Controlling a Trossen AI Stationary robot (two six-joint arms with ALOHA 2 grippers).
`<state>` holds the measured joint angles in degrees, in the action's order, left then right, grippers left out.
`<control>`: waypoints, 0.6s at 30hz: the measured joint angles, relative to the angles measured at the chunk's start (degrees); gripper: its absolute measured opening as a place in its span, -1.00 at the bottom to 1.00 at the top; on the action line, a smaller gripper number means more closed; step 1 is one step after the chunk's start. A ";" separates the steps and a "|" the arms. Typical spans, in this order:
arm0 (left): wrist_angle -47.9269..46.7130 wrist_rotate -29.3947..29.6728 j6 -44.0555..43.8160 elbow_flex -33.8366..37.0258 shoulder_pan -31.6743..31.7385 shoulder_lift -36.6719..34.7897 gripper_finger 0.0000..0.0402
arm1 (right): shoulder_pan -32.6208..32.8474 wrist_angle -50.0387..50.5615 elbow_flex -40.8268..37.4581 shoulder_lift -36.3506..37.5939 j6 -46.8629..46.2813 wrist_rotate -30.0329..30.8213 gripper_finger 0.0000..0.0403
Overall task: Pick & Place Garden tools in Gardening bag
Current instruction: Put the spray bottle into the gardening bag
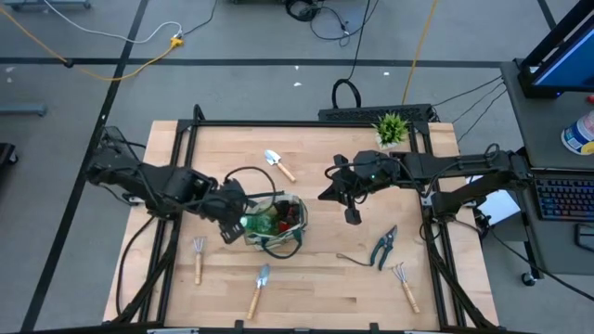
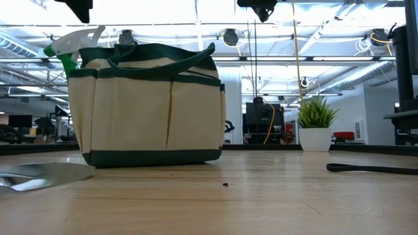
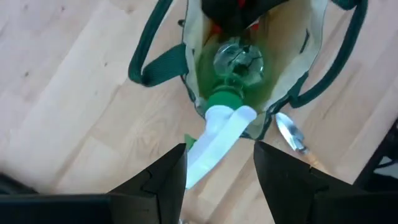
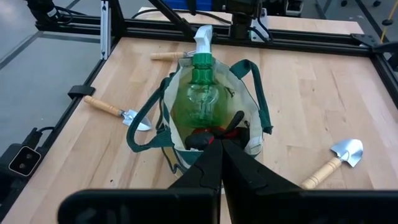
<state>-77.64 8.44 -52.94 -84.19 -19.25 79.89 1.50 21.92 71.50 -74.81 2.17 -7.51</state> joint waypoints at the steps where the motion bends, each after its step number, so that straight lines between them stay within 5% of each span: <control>1: 0.15 0.57 -0.60 0.01 -0.30 -0.08 -0.05 | -0.04 -0.03 0.00 0.00 0.02 0.00 -1.00; 18: 1.87 1.68 6.76 1.28 1.31 7.40 -0.05 | -0.17 -0.21 0.00 0.00 -0.61 -0.01 -1.00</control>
<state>-75.77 10.12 -46.18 -82.91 -17.94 87.29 1.32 21.71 71.50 -74.81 1.56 -7.52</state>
